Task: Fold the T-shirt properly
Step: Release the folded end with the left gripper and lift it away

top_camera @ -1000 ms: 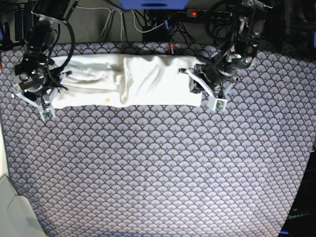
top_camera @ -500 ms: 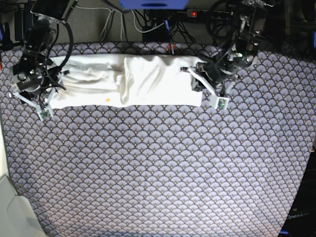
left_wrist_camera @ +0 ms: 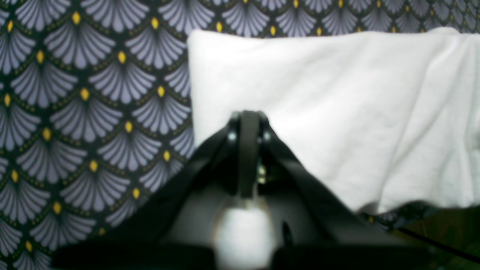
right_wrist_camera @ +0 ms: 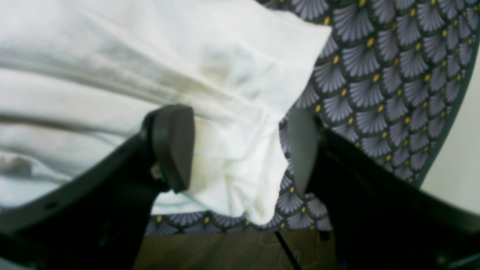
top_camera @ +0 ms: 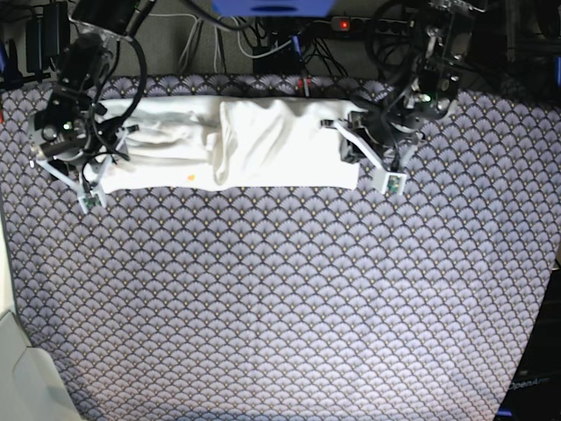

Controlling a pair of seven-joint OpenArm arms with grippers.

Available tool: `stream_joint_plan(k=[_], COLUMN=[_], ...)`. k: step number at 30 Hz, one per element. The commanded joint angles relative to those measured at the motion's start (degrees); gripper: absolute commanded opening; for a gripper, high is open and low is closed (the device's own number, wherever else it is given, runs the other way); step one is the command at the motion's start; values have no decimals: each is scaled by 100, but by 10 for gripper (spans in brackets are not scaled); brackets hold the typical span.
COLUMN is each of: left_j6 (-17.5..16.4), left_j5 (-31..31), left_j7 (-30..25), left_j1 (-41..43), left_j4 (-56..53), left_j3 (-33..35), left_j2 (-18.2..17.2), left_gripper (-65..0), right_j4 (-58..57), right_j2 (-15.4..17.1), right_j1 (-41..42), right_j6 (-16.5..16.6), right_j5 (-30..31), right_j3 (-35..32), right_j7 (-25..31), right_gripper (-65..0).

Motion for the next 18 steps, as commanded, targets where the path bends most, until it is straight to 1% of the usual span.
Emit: stream_joint_plan(k=[1,3,6,8,12,13,18], left_j6=[-10,-10,-10,-1,-1,-1,-1], left_j5=[-29,-29,-29,-29,-29,-29,-38], left_j7=[-63,-63,-63,-63,-63,-63,-63], left_j1=[-30,-30,-30,-22,-13,-13,-22], left_j4=[128,146,146,146,146,146,146], left_j3=[-31,-31,-31,-31,-31,-31,-31], left_j2=[-8,-8,-8,-8,-26,-96,-158], left_gripper=[-645,-645,-645,-645,-645,-645,-645], right_j4=[74,74,-120,-401,-911,-964,-1008], right_j2=[56,56,65,223,478,504,478], right_j1=[76,138,261,296,305,305,296], right_j6=[34,34,34,34,34,34,34], right_j5=[33,33,191,376,877,921,947], right_j3=[32,190,454,586,612,612,612], right_j7=[63,72,63,54,46,54,54], right_gripper=[-244,-243,-242,-242,-244,-244,-244])
